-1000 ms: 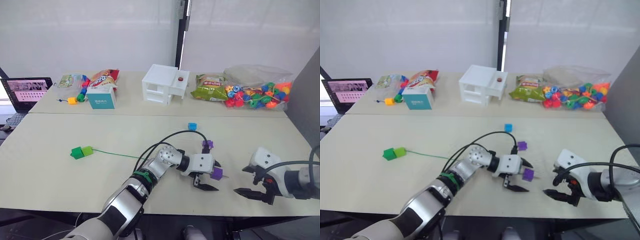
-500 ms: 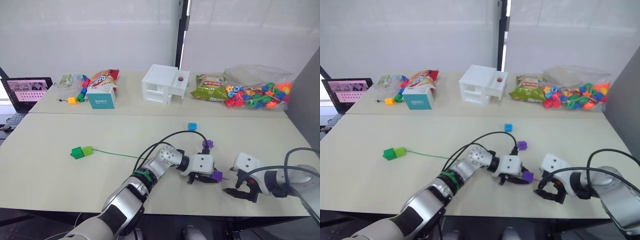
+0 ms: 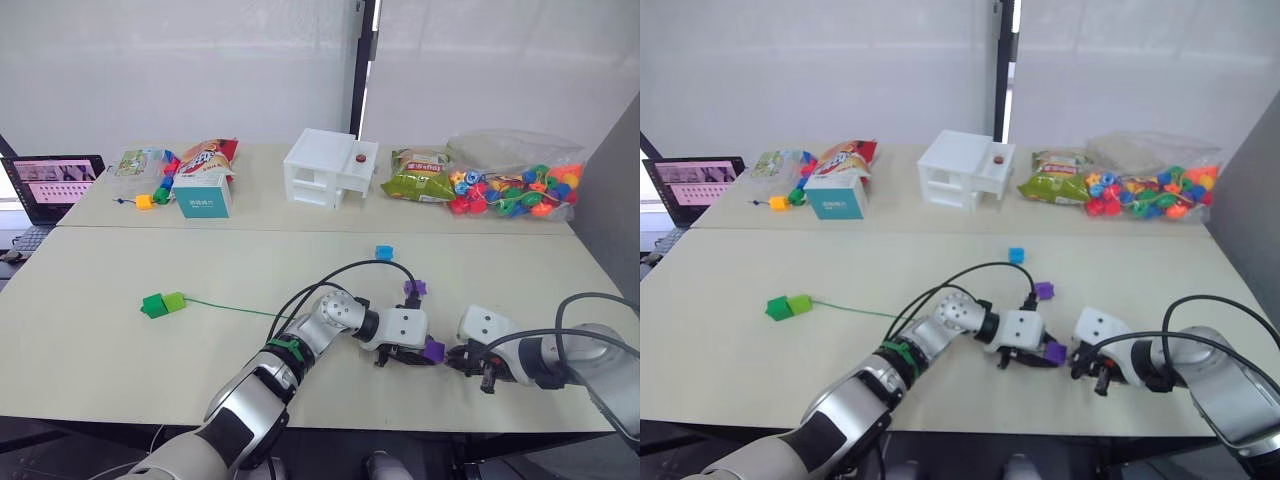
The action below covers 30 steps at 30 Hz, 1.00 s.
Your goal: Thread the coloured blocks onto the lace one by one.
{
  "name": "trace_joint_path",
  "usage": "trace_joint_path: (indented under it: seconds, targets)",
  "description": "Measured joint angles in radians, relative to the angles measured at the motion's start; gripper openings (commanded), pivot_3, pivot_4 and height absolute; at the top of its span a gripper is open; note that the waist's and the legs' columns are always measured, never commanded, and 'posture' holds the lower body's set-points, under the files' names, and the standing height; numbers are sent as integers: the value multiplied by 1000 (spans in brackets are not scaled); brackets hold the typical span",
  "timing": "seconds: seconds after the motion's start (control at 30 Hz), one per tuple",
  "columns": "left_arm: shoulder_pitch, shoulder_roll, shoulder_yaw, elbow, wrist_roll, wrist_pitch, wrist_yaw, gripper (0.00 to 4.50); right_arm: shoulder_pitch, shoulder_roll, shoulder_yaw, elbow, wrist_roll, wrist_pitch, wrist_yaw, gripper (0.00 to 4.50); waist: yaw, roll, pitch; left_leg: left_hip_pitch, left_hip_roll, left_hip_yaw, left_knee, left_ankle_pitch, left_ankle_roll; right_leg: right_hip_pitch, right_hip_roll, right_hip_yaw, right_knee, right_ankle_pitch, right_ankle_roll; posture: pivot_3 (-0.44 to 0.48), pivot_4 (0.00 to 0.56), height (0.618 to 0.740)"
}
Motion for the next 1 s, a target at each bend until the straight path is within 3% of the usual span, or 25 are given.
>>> trace_joint_path:
  seconds: [0.27, 0.4, 0.77, 0.9, 1.0]
  targets:
    - [-1, 28, 1, -23, 7, 7, -6, 1214, -8, 1, 2, 5, 0, 8, 7, 0, -2, 0, 0, 0, 0, 0, 0, 0, 0, 0, 0, 0, 0, 0, 0, 0, 150, 740]
    - [13, 116, 15, -91, 1, 24, -24, 1214, -45, 1, 27, 42, -3, -10, 17, 0, -12, 0, 0, 1, 1, 0, 0, 0, 0, 0, 0, 0, 1, 0, 0, 0, 150, 740]
    - [191, 589, 185, -358, -151, 137, -153, 1214, -222, 47, 143, 177, -20, -70, 95, 0, -55, 0, 0, 4, 3, -1, -2, 0, 0, 0, 2, 0, 3, 0, 0, 0, 150, 740]
    - [223, 809, 279, -297, -158, 132, -144, 1214, -291, 71, 172, 207, -21, -70, 128, 0, -71, 1, 0, 7, 3, -1, -4, 0, 0, -1, 2, 0, 4, 0, -1, 0, 150, 740]
    - [233, 899, 328, -204, -160, 104, -134, 1214, -330, 90, 186, 230, -22, -73, 147, 0, -70, 1, -1, 6, 3, -1, -4, 0, 0, 0, 1, 0, 4, 0, -1, 0, 150, 740]
